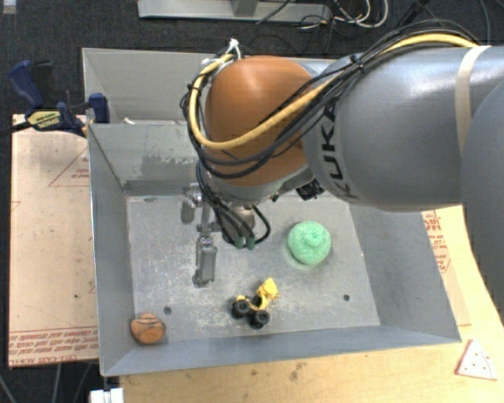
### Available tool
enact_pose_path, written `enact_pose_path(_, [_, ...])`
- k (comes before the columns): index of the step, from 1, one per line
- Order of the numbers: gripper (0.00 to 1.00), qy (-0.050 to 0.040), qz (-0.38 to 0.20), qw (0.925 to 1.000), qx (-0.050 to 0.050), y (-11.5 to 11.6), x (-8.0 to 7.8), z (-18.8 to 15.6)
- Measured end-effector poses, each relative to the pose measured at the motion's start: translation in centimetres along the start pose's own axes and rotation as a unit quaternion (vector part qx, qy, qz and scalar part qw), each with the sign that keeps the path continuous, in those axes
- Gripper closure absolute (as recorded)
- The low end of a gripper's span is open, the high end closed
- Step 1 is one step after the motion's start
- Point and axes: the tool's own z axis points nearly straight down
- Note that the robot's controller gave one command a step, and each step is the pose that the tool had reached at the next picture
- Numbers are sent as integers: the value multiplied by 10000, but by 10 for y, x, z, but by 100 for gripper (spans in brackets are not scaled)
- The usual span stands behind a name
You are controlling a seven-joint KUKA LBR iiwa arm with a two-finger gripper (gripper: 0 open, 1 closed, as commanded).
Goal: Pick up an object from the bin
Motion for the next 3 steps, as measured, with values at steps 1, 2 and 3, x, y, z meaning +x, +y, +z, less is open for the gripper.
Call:
enact_pose_path(1, [0,-71,536,9985,-22,-21,-7,-24])
enact_pose_path(2, [0,-18,835,9965,-3,-32,11,-30])
enact_pose_path(3, [0,-33,31,10000,-8,-56,31,-25])
